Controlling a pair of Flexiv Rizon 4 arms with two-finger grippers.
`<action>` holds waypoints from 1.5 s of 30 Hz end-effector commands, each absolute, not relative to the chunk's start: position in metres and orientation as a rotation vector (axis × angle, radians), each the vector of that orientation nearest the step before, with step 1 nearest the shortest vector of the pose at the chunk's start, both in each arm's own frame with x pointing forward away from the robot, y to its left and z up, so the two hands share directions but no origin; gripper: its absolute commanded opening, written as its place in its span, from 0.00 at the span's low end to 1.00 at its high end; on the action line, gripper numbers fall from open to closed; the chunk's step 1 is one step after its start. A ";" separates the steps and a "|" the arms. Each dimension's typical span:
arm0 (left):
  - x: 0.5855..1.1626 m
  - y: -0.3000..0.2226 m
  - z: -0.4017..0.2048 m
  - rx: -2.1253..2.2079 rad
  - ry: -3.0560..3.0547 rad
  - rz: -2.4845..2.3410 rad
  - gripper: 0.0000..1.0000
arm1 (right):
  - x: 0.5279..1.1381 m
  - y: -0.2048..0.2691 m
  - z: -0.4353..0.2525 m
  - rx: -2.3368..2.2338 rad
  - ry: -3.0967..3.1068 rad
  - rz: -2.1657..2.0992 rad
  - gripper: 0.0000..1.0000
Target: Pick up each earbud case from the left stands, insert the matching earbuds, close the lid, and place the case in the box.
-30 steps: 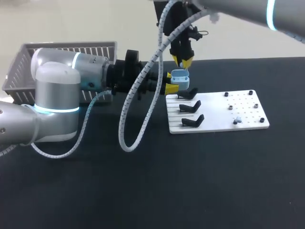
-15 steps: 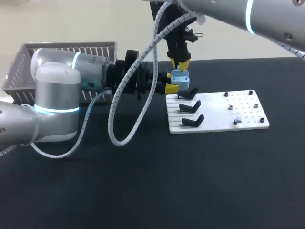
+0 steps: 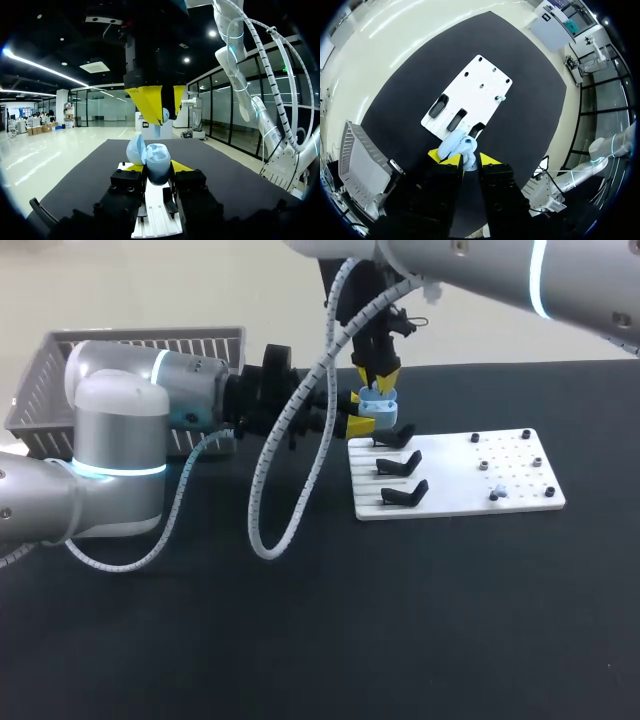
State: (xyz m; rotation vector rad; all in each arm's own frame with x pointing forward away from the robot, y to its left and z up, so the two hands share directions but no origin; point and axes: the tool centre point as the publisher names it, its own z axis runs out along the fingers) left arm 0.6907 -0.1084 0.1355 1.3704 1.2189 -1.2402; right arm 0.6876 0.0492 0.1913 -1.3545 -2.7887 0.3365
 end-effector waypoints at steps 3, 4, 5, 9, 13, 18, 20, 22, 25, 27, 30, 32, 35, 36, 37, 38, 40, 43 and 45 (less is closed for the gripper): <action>0.690 -0.109 0.135 1.366 1.217 -1.235 0.00 | 0.679 0.042 0.187 -1.366 -2.806 0.256 0.00; 0.690 -0.109 0.135 1.366 1.217 -1.235 0.00 | 0.679 0.042 0.186 -1.365 -2.804 0.245 0.00; 0.690 -0.109 0.135 1.366 1.217 -1.235 0.00 | 0.679 0.042 0.186 -1.366 -2.804 0.244 0.00; 0.690 -0.109 0.135 1.366 1.217 -1.235 0.00 | 0.680 0.043 0.183 -1.359 -2.803 0.227 0.00; 0.690 -0.109 0.135 1.366 1.217 -1.235 0.00 | 0.682 0.042 0.181 -1.356 -2.802 0.218 0.00; 0.690 -0.109 0.135 1.366 1.217 -1.235 0.00 | 0.683 0.040 0.180 -1.363 -2.800 0.207 0.00; 0.690 -0.109 0.135 1.366 1.217 -1.235 0.00 | 0.683 0.040 0.180 -1.368 -2.799 0.205 0.00; 0.690 -0.109 0.135 1.366 1.217 -1.235 0.00 | 0.684 0.039 0.180 -1.369 -2.801 0.206 0.00; 0.690 -0.109 0.135 1.366 1.217 -1.235 0.00 | 0.684 0.039 0.181 -1.371 -2.801 0.199 0.00; 0.690 -0.109 0.135 1.366 1.217 -1.235 0.00 | 0.685 0.040 0.180 -1.370 -2.800 0.197 0.00; 0.690 -0.109 0.135 1.366 1.217 -1.235 0.00 | 0.686 0.040 0.179 -1.367 -2.800 0.203 0.00; 0.690 -0.109 0.135 1.366 1.217 -1.235 0.00 | 0.687 0.041 0.179 -1.367 -2.801 0.208 0.00; 0.690 -0.109 0.135 1.366 1.217 -1.235 0.00 | 0.689 0.041 0.179 -1.367 -2.801 0.208 0.00; 0.690 -0.109 0.135 1.366 1.217 -1.235 0.00 | 0.689 0.041 0.179 -1.367 -2.801 0.208 0.00; 0.690 -0.109 0.135 1.366 1.217 -1.235 0.00 | 0.690 0.041 0.179 -1.367 -2.802 0.208 0.00; 0.690 -0.109 0.135 1.366 1.217 -1.235 0.00 | 0.690 0.041 0.179 -1.367 -2.802 0.208 0.00; 0.690 -0.109 0.135 1.366 1.217 -1.235 0.00 | 0.691 0.040 0.178 -1.366 -2.802 0.208 0.00; 0.690 -0.109 0.135 1.366 1.217 -1.235 0.00 | 0.692 0.040 0.179 -1.365 -2.803 0.208 0.00; 0.690 -0.109 0.135 1.366 1.217 -1.235 0.00 | 0.692 0.040 0.179 -1.366 -2.804 0.208 0.00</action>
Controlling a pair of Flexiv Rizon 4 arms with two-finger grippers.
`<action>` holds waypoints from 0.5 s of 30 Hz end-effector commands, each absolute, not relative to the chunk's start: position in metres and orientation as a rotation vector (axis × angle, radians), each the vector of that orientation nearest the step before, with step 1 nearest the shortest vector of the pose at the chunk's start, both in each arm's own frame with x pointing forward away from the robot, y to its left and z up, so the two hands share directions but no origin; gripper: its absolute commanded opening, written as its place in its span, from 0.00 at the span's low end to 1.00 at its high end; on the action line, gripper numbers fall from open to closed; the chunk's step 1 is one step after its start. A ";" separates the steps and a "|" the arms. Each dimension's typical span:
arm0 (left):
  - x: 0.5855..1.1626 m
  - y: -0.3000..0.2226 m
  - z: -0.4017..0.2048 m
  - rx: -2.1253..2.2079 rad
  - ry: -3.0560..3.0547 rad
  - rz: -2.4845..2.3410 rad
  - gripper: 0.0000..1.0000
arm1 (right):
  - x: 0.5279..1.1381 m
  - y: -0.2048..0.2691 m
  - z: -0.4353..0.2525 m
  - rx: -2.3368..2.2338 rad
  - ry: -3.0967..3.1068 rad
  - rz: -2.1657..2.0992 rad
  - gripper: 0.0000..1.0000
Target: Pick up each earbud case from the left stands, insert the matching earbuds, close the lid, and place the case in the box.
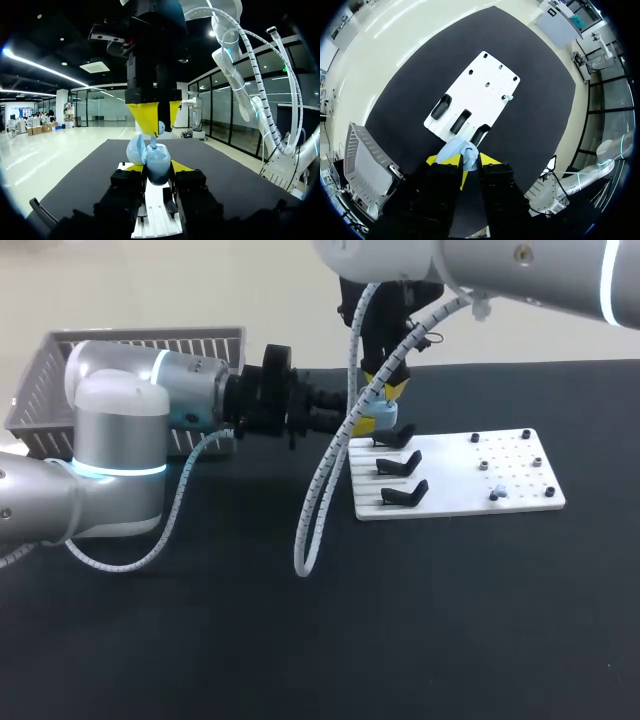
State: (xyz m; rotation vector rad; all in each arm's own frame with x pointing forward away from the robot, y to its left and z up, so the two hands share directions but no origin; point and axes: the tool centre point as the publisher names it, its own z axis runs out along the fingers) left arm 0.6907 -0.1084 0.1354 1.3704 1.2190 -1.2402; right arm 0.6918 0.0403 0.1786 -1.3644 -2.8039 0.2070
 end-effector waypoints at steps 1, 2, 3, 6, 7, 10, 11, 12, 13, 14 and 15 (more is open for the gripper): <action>0.690 -0.109 0.135 1.366 1.217 -1.235 0.00 | 0.692 0.040 0.179 -1.365 -2.804 0.208 0.00; 0.690 -0.109 0.135 1.366 1.217 -1.235 0.00 | 0.693 0.040 0.179 -1.365 -2.805 0.209 0.00; 0.690 -0.109 0.135 1.366 1.217 -1.235 0.00 | 0.693 0.040 0.179 -1.364 -2.804 0.210 0.00; 0.690 -0.109 0.135 1.366 1.217 -1.235 0.00 | 0.694 0.039 0.178 -1.362 -2.799 0.211 0.00; 0.690 -0.109 0.135 1.366 1.217 -1.235 0.00 | 0.694 0.039 0.178 -1.361 -2.797 0.209 0.00; 0.690 -0.109 0.135 1.366 1.217 -1.235 0.00 | 0.695 0.040 0.177 -1.357 -2.795 0.205 0.00; 0.690 -0.109 0.135 1.366 1.217 -1.235 0.00 | 0.695 0.040 0.177 -1.356 -2.795 0.205 0.00; 0.690 -0.109 0.135 1.366 1.217 -1.235 0.00 | 0.695 0.040 0.176 -1.356 -2.794 0.206 0.00; 0.690 -0.109 0.135 1.366 1.217 -1.235 0.00 | 0.695 0.040 0.175 -1.354 -2.792 0.211 0.00; 0.690 -0.109 0.135 1.366 1.217 -1.235 0.00 | 0.695 0.040 0.174 -1.353 -2.792 0.214 0.00; 0.690 -0.109 0.135 1.366 1.217 -1.235 0.00 | 0.695 0.040 0.174 -1.352 -2.791 0.215 0.00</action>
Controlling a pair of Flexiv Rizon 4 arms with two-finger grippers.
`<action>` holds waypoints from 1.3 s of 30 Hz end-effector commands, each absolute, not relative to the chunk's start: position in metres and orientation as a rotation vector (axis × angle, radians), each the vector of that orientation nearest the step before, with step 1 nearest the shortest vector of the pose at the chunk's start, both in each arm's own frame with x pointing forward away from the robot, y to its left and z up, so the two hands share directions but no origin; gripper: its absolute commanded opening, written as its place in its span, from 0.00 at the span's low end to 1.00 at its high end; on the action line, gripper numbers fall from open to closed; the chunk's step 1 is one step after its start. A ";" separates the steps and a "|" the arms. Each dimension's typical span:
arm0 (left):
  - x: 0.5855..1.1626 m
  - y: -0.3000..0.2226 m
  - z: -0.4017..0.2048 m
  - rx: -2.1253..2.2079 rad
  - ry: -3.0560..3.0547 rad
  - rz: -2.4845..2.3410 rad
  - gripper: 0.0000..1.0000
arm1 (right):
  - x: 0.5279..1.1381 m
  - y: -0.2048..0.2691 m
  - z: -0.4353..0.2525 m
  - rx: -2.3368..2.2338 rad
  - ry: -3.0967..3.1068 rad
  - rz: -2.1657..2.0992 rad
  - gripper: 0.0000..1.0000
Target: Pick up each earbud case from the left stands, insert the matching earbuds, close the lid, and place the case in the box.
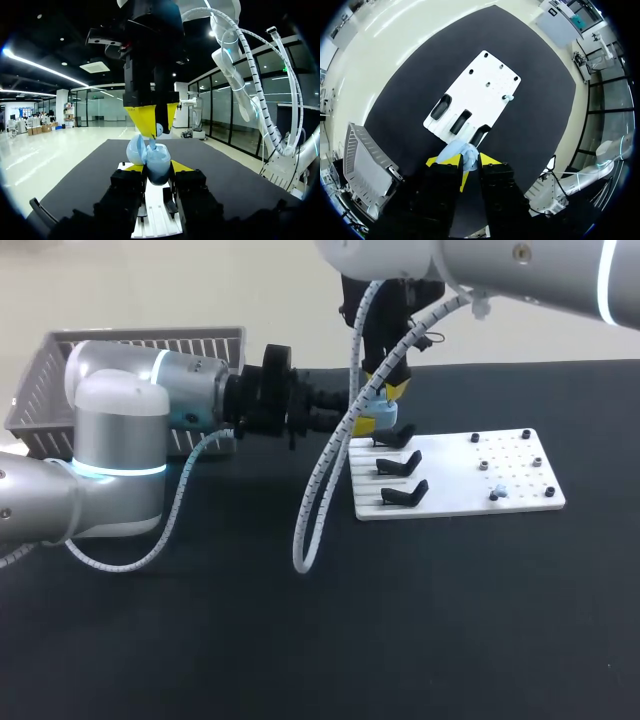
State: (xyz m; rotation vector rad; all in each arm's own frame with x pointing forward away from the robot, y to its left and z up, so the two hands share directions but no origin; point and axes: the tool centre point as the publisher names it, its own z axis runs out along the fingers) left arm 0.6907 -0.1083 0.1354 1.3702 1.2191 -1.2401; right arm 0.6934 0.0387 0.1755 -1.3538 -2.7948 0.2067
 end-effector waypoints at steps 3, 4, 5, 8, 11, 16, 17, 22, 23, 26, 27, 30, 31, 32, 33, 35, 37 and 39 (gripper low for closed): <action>0.690 -0.109 0.135 1.366 1.217 -1.235 0.00 | 0.696 0.040 0.172 -1.346 -2.788 0.214 0.00; 0.690 -0.109 0.135 1.366 1.217 -1.235 0.00 | 0.696 0.040 0.172 -1.345 -2.787 0.213 0.00; 0.690 -0.109 0.135 1.366 1.217 -1.235 0.00 | 0.697 0.039 0.171 -1.345 -2.786 0.213 0.00; 0.690 -0.109 0.135 1.366 1.217 -1.235 0.00 | 0.697 0.039 0.171 -1.341 -2.784 0.211 0.00; 0.690 -0.109 0.135 1.366 1.217 -1.235 0.00 | 0.696 0.039 0.172 -1.345 -2.784 0.184 0.32; 0.690 -0.109 0.135 1.366 1.217 -1.235 0.00 | 0.686 0.038 0.187 -1.373 -2.782 0.047 1.00; 0.690 -0.109 0.135 1.366 1.217 -1.235 0.00 | 0.683 0.038 0.192 -1.382 -2.785 0.015 1.00; 0.690 -0.109 0.135 1.366 1.217 -1.235 0.00 | 0.664 0.041 0.218 -1.367 -2.837 -0.126 1.00; 0.690 -0.109 0.135 1.366 1.217 -1.235 0.00 | 0.660 0.040 0.224 -1.372 -2.848 -0.148 1.00; 0.690 -0.109 0.135 1.366 1.217 -1.235 0.00 | 0.653 0.035 0.236 -1.361 -2.867 -0.213 1.00; 0.690 -0.109 0.135 1.366 1.217 -1.235 0.00 | 0.652 0.033 0.238 -1.359 -2.863 -0.230 1.00; 0.690 -0.109 0.135 1.366 1.217 -1.235 0.00 | 0.650 0.030 0.240 -1.334 -2.835 -0.290 1.00; 0.690 -0.109 0.135 1.366 1.217 -1.235 0.00 | 0.650 0.029 0.240 -1.312 -2.825 -0.308 1.00; 0.690 -0.109 0.135 1.366 1.217 -1.235 0.00 | 0.650 0.030 0.240 -1.304 -2.819 -0.319 1.00; 0.690 -0.109 0.135 1.366 1.217 -1.235 0.00 | 0.649 0.030 0.238 -1.294 -2.810 -0.313 1.00; 0.690 -0.109 0.135 1.366 1.217 -1.235 0.00 | 0.648 0.030 0.235 -1.276 -2.802 -0.310 1.00; 0.690 -0.109 0.135 1.366 1.217 -1.235 0.00 | 0.647 0.030 0.231 -1.254 -2.791 -0.290 1.00; 0.690 -0.109 0.135 1.366 1.217 -1.235 0.00 | 0.647 0.031 0.227 -1.234 -2.775 -0.287 1.00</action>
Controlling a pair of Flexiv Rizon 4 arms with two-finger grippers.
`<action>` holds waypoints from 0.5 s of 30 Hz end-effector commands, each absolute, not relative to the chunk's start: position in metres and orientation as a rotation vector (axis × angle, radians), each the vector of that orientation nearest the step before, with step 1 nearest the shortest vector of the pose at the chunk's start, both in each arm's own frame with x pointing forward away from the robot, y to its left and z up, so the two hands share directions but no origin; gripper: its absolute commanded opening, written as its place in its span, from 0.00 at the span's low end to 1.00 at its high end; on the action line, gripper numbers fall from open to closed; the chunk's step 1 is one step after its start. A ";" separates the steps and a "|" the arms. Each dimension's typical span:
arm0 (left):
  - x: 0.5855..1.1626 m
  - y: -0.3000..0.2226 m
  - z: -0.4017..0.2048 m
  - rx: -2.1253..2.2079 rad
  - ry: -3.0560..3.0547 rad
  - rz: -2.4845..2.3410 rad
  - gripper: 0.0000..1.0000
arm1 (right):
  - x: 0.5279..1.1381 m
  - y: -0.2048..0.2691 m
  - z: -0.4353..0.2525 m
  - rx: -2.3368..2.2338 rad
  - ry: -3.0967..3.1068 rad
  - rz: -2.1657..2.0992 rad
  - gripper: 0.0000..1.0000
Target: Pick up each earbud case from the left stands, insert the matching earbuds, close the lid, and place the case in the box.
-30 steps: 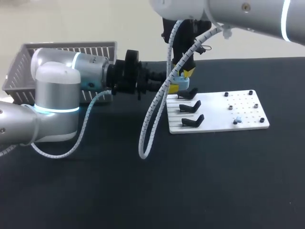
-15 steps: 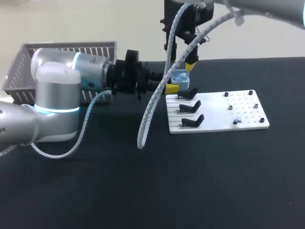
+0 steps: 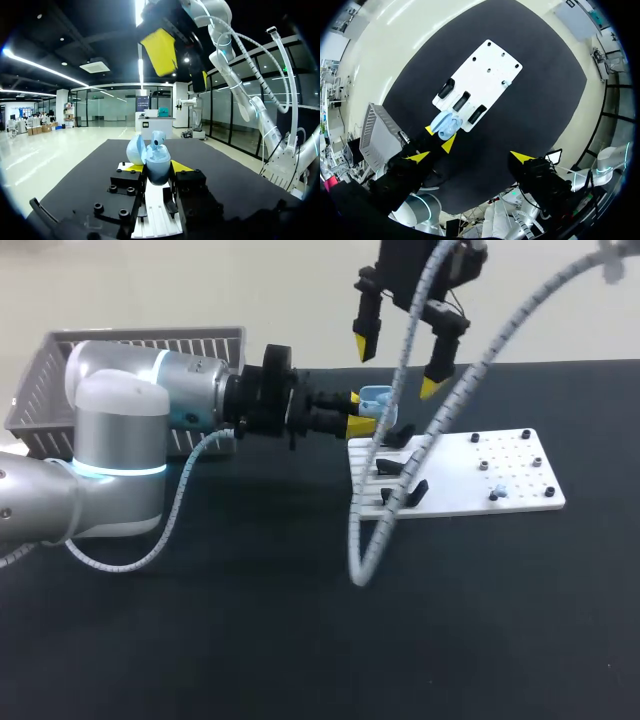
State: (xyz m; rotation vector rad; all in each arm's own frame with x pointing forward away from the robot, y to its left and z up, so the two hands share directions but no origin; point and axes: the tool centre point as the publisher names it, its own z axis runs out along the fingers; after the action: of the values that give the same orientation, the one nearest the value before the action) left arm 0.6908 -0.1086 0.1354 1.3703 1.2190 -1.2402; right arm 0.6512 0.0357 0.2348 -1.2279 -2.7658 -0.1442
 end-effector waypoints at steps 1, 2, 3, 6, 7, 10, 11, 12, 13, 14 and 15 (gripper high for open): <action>0.690 -0.109 0.135 1.366 1.217 -1.235 0.00 | 0.646 0.032 0.224 -1.227 -2.770 -0.281 1.00; 0.690 -0.109 0.135 1.366 1.217 -1.235 0.00 | 0.646 0.032 0.221 -1.220 -2.765 -0.278 1.00; 0.690 -0.109 0.135 1.366 1.217 -1.235 0.00 | 0.646 0.034 0.220 -1.213 -2.762 -0.274 1.00; 0.690 -0.109 0.135 1.366 1.217 -1.235 0.00 | 0.645 0.038 0.213 -1.185 -2.748 -0.260 1.00; 0.690 -0.109 0.135 1.366 1.217 -1.235 0.00 | 0.646 0.039 0.211 -1.178 -2.743 -0.256 1.00; 0.690 -0.109 0.135 1.366 1.217 -1.235 0.00 | 0.646 0.040 0.205 -1.170 -2.734 -0.243 1.00; 0.690 -0.109 0.135 1.366 1.217 -1.235 0.00 | 0.647 0.039 0.203 -1.169 -2.729 -0.239 1.00; 0.690 -0.109 0.135 1.366 1.217 -1.235 0.00 | 0.647 0.039 0.202 -1.169 -2.724 -0.238 1.00; 0.690 -0.109 0.135 1.366 1.217 -1.235 0.00 | 0.648 0.038 0.200 -1.168 -2.717 -0.231 1.00; 0.690 -0.109 0.135 1.366 1.217 -1.235 0.00 | 0.648 0.037 0.197 -1.170 -2.712 -0.222 1.00; 0.690 -0.109 0.135 1.366 1.217 -1.235 0.00 | 0.649 0.036 0.195 -1.170 -2.707 -0.219 1.00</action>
State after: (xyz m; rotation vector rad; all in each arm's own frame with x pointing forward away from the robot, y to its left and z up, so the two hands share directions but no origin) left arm 0.6908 -0.1085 0.1354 1.3703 1.2190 -1.2401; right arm 0.6417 0.0355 0.1985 -1.1772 -2.7188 -0.2308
